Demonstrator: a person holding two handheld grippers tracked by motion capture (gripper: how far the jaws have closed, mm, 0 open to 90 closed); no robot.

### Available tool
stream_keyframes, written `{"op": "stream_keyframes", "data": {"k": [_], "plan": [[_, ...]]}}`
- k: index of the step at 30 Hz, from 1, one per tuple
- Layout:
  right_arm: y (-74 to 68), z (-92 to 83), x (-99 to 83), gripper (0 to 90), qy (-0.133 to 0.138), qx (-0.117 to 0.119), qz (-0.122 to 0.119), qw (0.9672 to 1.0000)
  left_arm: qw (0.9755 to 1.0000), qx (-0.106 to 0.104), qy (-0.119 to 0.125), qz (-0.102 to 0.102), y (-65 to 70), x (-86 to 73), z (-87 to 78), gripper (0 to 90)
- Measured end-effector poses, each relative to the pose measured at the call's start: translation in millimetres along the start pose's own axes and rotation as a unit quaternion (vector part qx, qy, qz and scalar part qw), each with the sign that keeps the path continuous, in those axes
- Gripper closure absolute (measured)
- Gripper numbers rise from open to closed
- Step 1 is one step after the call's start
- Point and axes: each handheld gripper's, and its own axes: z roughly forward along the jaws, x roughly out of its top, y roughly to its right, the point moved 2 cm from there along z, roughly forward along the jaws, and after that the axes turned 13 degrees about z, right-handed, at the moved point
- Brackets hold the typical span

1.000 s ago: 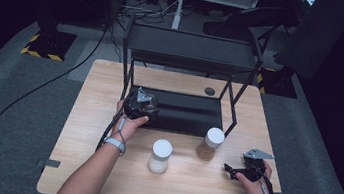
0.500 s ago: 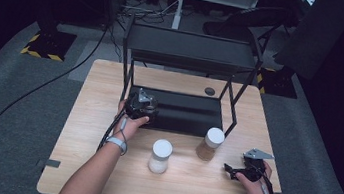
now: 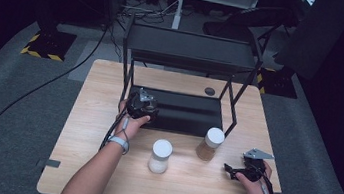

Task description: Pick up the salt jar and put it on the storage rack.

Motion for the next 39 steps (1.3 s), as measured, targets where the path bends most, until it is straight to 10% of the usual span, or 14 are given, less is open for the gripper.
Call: {"op": "stream_keyframes", "data": {"k": [14,39], "plan": [[0.0,0.0,-0.1,0.3,0.000,0.000,0.000,1.0000,0.9996,-0.003,0.024,-0.015,-1.5,-2.2,-6.1,12.1],[-0.1,0.0,-0.1,0.3,0.000,0.000,0.000,1.0000,0.9962,0.012,0.086,0.005,17.3,-8.0,-93.4,10.0]]}}
